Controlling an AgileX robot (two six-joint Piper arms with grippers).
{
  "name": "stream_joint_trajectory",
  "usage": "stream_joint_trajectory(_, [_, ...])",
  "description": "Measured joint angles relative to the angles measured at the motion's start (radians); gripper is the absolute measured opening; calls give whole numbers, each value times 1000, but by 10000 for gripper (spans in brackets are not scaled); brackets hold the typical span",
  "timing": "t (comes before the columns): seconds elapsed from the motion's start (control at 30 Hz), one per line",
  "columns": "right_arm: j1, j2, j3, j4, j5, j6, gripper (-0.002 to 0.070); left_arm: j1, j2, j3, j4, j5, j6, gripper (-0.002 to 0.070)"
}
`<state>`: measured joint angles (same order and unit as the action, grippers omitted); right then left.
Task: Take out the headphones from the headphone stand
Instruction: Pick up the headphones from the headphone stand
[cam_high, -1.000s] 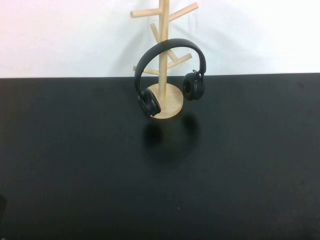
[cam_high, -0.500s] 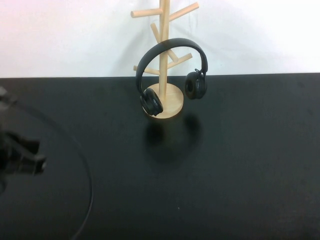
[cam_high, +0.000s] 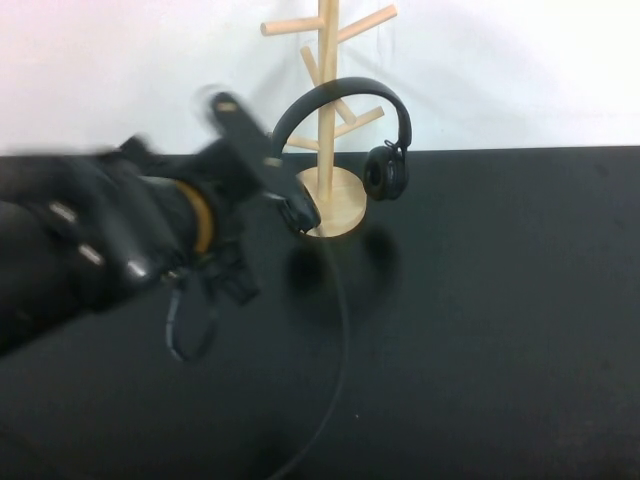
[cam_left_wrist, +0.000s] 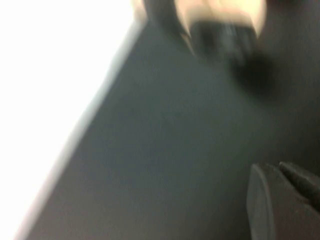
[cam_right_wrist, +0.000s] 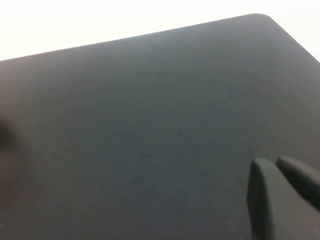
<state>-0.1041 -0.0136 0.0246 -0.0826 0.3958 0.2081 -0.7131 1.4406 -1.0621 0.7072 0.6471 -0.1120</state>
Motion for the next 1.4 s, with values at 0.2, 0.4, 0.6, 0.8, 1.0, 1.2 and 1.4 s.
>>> stream_joint_trajectory(0.2, [0, 0, 0, 0, 0, 0, -8, -65, 41, 0, 423, -228, -254, 22])
stream_joint_trajectory(0.4, [0, 0, 0, 0, 0, 0, -8, -24, 94, -2, 675, -302, -517, 179])
stream_joint_trajectory(0.6, [0, 0, 0, 0, 0, 0, -8, 18, 192, -2, 952, -350, -789, 395])
stream_joint_trajectory(0.8, [0, 0, 0, 0, 0, 0, -8, 18, 298, -54, 1010, -312, -889, 430])
stream_joint_trajectory(1.0, [0, 0, 0, 0, 0, 0, -8, 36, 391, -157, 1013, -253, -909, 432])
stream_joint_trajectory(1.2, [0, 0, 0, 0, 0, 0, -8, 54, 452, -244, 1013, -249, -932, 432])
stream_joint_trajectory(1.4, [0, 0, 0, 0, 0, 0, -8, 75, 503, -312, 1013, -244, -934, 432])
